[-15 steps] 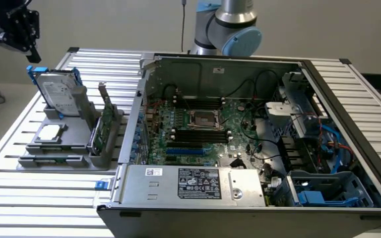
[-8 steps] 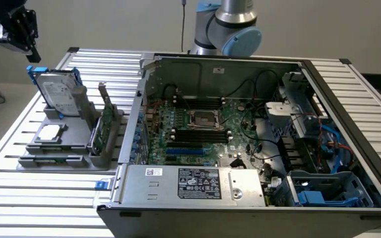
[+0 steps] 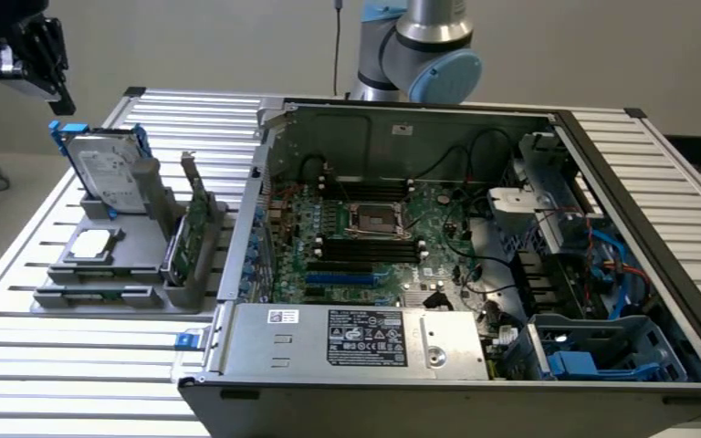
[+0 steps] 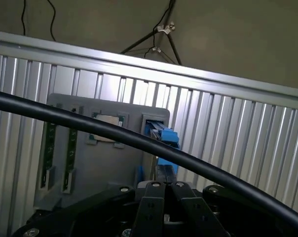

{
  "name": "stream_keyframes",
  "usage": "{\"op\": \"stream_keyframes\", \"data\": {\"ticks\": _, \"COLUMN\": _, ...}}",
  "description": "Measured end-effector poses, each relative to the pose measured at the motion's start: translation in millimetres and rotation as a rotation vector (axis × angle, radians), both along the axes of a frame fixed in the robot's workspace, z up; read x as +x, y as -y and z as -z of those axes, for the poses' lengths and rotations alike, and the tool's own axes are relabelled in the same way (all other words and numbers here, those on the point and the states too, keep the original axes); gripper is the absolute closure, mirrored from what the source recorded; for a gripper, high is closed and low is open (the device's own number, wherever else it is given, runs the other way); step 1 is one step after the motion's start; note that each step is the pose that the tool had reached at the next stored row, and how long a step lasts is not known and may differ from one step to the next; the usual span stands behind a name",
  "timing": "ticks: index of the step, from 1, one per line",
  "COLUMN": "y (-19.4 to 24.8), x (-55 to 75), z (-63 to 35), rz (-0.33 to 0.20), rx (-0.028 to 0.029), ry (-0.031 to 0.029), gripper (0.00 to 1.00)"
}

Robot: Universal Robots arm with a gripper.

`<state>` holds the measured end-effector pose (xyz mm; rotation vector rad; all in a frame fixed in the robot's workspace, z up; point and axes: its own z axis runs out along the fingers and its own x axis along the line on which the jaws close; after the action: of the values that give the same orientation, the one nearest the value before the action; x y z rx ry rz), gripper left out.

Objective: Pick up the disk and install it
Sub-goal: 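Pick up the disk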

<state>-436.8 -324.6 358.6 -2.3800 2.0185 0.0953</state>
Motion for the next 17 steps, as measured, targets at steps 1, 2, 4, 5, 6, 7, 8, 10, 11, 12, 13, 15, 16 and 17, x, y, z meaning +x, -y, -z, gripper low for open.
{"op": "stream_keyframes", "data": {"ticks": 1, "y": -0.2, "x": 0.0, "z": 0.1, "rz": 0.0, "rx": 0.0001, "ry": 0.0008, "gripper": 0.88}}
{"op": "stream_keyframes", "data": {"ticks": 2, "y": -0.2, "x": 0.0, "z": 0.1, "rz": 0.0, "rx": 0.0, "ry": 0.0008, "gripper": 0.88}}
{"op": "stream_keyframes", "data": {"ticks": 4, "y": -0.2, "x": -0.1, "z": 0.1, "rz": 0.0, "rx": 0.0, "ry": 0.0009, "gripper": 0.76}}
{"op": "stream_keyframes", "data": {"ticks": 5, "y": -0.2, "x": -0.1, "z": 0.1, "rz": 0.0, "rx": 0.0, "ry": 0.0009, "gripper": 0.7}}
{"op": "stream_keyframes", "data": {"ticks": 6, "y": -0.2, "x": -0.3, "z": -0.1, "rz": 0.0, "rx": -0.0001, "ry": 0.0007, "gripper": 0.7}}
{"op": "stream_keyframes", "data": {"ticks": 7, "y": -0.2, "x": -0.7, "z": 0.0, "rz": 0.0, "rx": -0.0001, "ry": 0.0007, "gripper": 0.64}}
{"op": "stream_keyframes", "data": {"ticks": 8, "y": -0.3, "x": -1.1, "z": 0.0, "rz": 0.0, "rx": -0.0001, "ry": 0.0008, "gripper": 0.58}}
{"op": "stream_keyframes", "data": {"ticks": 10, "y": -0.5, "x": -1.7, "z": 0.2, "rz": 0.0, "rx": 0.0, "ry": 0.0009, "gripper": 0.52}}
{"op": "stream_keyframes", "data": {"ticks": 11, "y": -0.8, "x": -2.0, "z": 0.2, "rz": 0.0, "rx": 0.0, "ry": 0.0009, "gripper": 0.47}}
{"op": "stream_keyframes", "data": {"ticks": 12, "y": -1.4, "x": -2.4, "z": 0.3, "rz": 0.0, "rx": 0.0, "ry": 0.0009, "gripper": 0.47}}
{"op": "stream_keyframes", "data": {"ticks": 13, "y": -2.4, "x": -2.7, "z": 0.3, "rz": 0.0, "rx": 0.0, "ry": 0.0008, "gripper": 0.4}}
{"op": "stream_keyframes", "data": {"ticks": 15, "y": -6.4, "x": -3.4, "z": 1.6, "rz": 0.0, "rx": -0.0003, "ry": 0.0013, "gripper": 0.4}}
{"op": "stream_keyframes", "data": {"ticks": 16, "y": -8.3, "x": -3.8, "z": 3.1, "rz": 0.0, "rx": -0.0003, "ry": 0.0018, "gripper": 0.4}}
{"op": "stream_keyframes", "data": {"ticks": 17, "y": -10.0, "x": -4.2, "z": 4.9, "rz": 0.0, "rx": -0.0002, "ry": 0.0029, "gripper": 0.4}}
